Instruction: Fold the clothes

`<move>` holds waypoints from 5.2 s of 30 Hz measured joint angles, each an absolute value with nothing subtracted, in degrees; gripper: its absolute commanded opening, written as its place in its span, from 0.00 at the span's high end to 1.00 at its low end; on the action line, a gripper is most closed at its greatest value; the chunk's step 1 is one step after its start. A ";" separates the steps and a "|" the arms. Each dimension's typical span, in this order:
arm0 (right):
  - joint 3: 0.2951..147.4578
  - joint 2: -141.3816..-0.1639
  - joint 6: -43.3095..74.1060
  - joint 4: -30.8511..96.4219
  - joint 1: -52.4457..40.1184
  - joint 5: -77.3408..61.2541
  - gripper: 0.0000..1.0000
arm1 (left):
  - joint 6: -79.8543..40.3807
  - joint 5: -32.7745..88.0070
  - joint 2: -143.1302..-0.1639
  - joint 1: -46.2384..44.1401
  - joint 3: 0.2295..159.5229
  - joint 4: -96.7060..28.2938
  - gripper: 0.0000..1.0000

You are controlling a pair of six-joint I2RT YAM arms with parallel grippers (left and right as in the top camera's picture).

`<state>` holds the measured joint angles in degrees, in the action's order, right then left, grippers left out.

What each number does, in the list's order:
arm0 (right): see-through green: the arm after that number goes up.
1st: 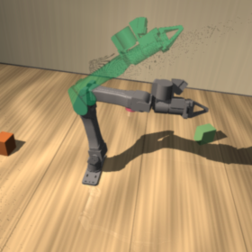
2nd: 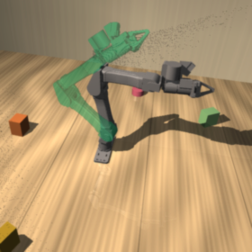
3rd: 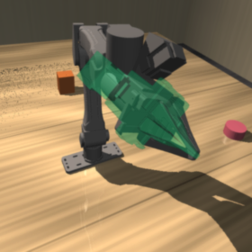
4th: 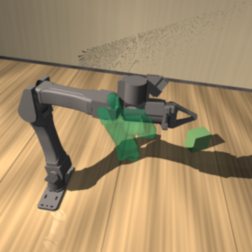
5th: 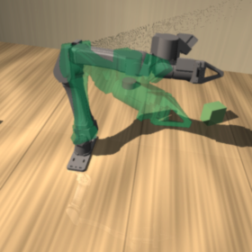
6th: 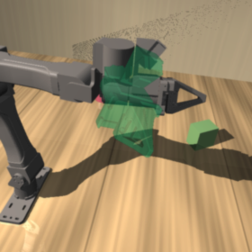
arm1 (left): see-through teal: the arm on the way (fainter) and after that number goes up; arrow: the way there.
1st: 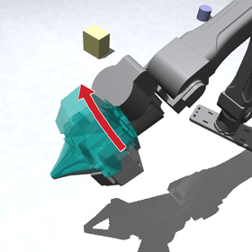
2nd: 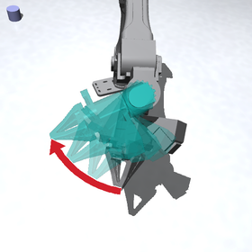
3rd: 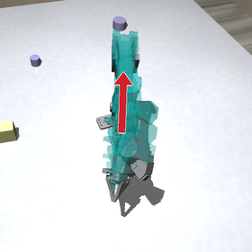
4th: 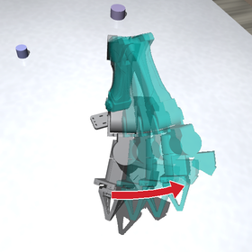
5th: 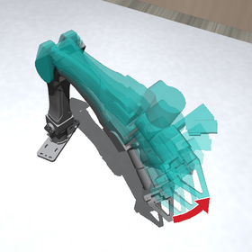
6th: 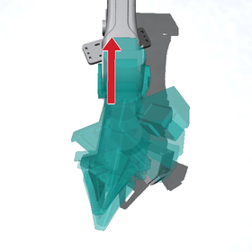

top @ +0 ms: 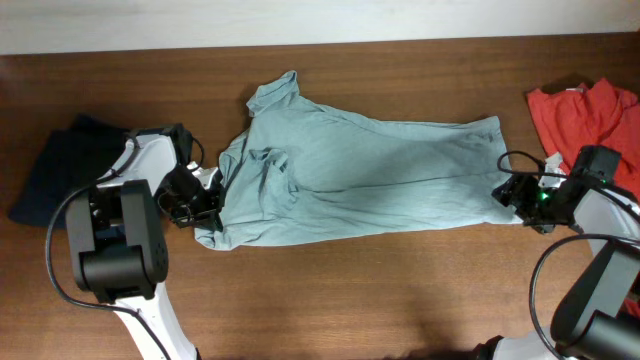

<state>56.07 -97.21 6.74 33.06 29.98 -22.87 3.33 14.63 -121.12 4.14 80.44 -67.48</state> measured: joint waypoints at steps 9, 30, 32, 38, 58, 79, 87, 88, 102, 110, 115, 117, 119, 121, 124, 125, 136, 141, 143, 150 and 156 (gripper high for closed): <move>56.10 -101.69 6.83 32.36 29.93 -21.19 0.90 | 3.31 14.61 -121.12 4.16 80.44 -67.16 0.99; 62.59 -105.08 14.57 43.35 29.17 -1.45 0.95 | 3.18 14.33 -121.12 9.47 80.40 -68.29 0.99; 63.70 -105.08 14.83 45.10 29.32 0.03 0.95 | 3.18 14.06 -121.08 9.74 80.40 -68.34 0.99; 68.73 -105.08 15.00 50.52 29.54 -0.36 0.94 | 3.16 12.88 -120.09 9.78 81.56 -71.85 0.92; 84.33 -98.32 9.98 60.58 21.76 -16.64 0.81 | 3.05 20.93 -109.27 6.90 100.14 -73.52 0.67; 83.46 -102.61 8.71 66.41 21.76 -16.23 0.71 | 14.90 10.96 -112.40 -10.72 100.14 -60.90 0.49; 80.93 -102.63 8.47 64.90 21.76 -16.25 0.71 | 15.44 8.27 -116.86 -10.63 100.16 -42.76 0.33; 80.86 -102.63 8.45 64.88 21.76 -16.32 0.70 | 15.46 8.14 -117.64 -10.63 100.16 -41.25 0.33; 80.68 -102.63 8.32 65.14 21.76 -16.47 0.70 | 15.57 3.01 -131.28 -10.63 100.25 -25.12 0.50; 80.64 -102.63 8.36 65.12 21.76 -16.47 0.70 | 16.16 0.25 -131.28 -10.63 100.33 -23.92 0.97; 80.64 -102.63 8.34 65.14 21.76 -16.47 0.70 | 16.32 -0.71 -131.31 -10.63 103.00 -28.32 1.00; 80.64 -102.63 8.34 65.14 21.76 -16.47 0.70 | 16.32 -1.19 -131.39 -10.66 106.63 -32.21 1.00; 80.64 -102.63 8.32 65.14 21.76 -16.47 0.70 | 16.32 -2.13 -131.44 -10.63 111.55 -37.08 1.00; 80.64 -102.63 8.32 65.14 21.76 -16.47 0.70 | 16.34 -2.79 -131.44 -10.63 117.40 -42.30 1.00; 80.62 -102.63 8.29 65.14 21.76 -16.47 0.70 | 16.32 -3.46 -131.37 -10.63 126.10 -49.45 1.00; 80.62 -102.63 8.34 65.12 21.76 -16.47 0.70 | 16.32 -3.51 -131.37 -10.63 128.35 -52.18 1.00; 80.62 -102.63 8.32 65.12 21.76 -16.47 0.70 | 18.65 -3.73 -131.37 -10.83 133.84 -62.37 1.00; 80.62 -102.63 8.36 65.14 21.76 -16.47 0.70 | 19.94 -3.68 -131.37 -10.94 136.88 -63.35 1.00; 80.60 -102.63 8.32 65.14 21.76 -16.47 0.70 | 20.23 -3.64 -131.37 -11.14 139.41 -64.93 1.00; 80.60 -102.65 8.34 65.14 21.76 -16.47 0.70 | 21.56 -2.74 -131.26 -13.39 142.65 -75.44 1.00; 80.60 -102.67 8.34 64.88 21.76 -16.47 0.69 | 21.87 -1.93 -131.26 -16.19 142.74 -84.82 1.00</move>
<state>80.60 -102.67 8.34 64.88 21.76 -16.47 21.87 -1.93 -131.26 -16.19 142.74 -84.82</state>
